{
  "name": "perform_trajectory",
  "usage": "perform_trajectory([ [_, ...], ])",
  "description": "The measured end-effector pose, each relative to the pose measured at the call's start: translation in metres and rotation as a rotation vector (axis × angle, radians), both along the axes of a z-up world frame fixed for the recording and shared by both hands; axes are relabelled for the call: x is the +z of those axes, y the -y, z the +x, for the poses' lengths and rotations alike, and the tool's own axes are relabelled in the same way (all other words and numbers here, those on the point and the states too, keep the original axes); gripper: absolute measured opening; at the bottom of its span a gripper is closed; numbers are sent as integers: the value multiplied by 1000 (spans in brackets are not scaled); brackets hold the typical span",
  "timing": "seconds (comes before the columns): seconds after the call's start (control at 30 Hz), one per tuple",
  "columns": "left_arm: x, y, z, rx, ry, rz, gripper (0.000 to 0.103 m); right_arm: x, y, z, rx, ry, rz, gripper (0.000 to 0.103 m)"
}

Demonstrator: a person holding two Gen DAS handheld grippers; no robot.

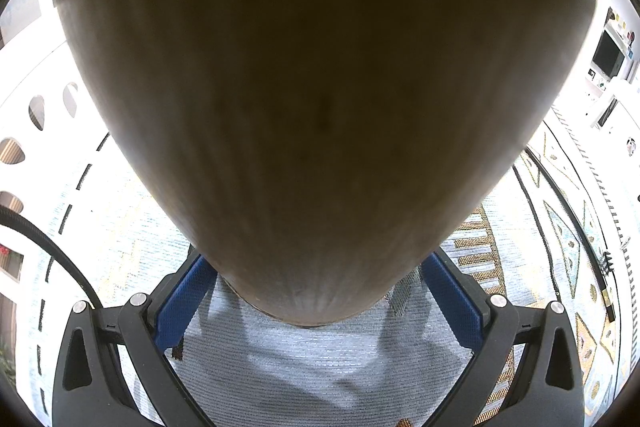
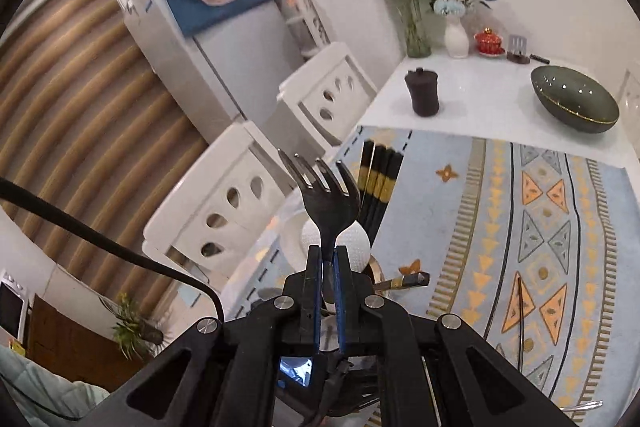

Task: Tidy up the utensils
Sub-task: 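Lift the fork with the right gripper and lower it into the holder, then open the right gripper and move it down to the black chopstick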

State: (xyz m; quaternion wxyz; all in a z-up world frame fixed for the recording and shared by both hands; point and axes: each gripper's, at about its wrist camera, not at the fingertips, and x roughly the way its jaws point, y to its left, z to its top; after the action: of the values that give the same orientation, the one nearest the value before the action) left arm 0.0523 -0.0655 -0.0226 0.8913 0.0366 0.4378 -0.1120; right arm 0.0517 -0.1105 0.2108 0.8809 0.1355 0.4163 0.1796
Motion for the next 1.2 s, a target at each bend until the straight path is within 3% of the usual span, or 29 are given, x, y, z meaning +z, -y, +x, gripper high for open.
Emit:
perform_trajectory([
  [0.43,0,0,0,0,0,0,103,-12,-9,12,30,-62,-20,5],
  [0.57,0,1,0,0,1,-1,103,-16,-10,18,57,-110,-14,14],
  [0.67,-2,-1,1,1,0,-3,103,-10,-1,15,36,-89,1,14],
  [0.93,-7,-4,-2,2,1,-2,103,17,78,-12,-180,-23,-48,23],
  [1.0,-7,-3,-2,2,1,-2,103,18,106,-25,-263,-19,-82,30],
  [1.07,-7,-4,-2,2,1,-2,103,15,133,-39,-349,-29,-107,48],
  [1.2,-7,-3,-2,2,1,-2,103,-7,181,-61,-435,-133,-57,55],
])
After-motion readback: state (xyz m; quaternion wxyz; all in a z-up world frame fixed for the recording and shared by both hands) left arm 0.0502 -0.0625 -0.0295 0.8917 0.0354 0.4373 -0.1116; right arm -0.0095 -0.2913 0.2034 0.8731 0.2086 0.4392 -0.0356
